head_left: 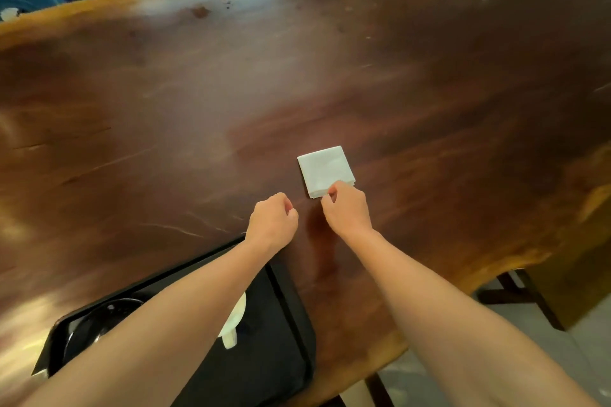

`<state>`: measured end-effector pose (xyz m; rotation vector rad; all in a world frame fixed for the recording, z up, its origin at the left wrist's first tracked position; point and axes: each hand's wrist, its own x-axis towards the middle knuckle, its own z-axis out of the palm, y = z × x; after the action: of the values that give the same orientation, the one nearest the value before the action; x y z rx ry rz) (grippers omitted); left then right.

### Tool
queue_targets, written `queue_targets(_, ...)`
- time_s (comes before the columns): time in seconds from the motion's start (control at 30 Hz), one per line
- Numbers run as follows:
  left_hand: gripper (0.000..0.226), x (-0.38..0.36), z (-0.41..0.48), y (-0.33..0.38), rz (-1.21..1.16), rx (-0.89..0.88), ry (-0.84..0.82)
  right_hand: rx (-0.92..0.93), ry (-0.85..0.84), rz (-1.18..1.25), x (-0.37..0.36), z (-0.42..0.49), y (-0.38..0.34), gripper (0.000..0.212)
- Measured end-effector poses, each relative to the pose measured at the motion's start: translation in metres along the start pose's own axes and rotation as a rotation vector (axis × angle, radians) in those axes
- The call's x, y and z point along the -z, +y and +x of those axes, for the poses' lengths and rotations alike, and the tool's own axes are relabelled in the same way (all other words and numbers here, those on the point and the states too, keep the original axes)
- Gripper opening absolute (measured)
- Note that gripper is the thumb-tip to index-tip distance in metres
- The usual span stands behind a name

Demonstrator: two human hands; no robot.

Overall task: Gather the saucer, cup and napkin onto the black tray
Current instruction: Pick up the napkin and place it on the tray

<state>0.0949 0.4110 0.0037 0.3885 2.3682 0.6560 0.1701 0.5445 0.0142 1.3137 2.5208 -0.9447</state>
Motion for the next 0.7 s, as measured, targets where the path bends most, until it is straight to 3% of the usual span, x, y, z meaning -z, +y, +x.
queue_targets(0.2, 0.007, -0.027, 0.034, 0.019, -0.150, 0.008, 0.112, 0.006, 0.135, -0.045, 0.000, 0.031, 0.009, 0.029)
queue_targets(0.4, 0.024, -0.040, 0.064, 0.034, -0.205, 0.019, 0.178, -0.037, 0.132, -0.099, -0.005, 0.059, 0.017, 0.040)
queue_targets(0.7, 0.046, -0.047, 0.082, 0.041, -0.325, 0.201, 0.071, -0.187, 0.058, 0.091, -0.015, 0.075, 0.031, 0.045)
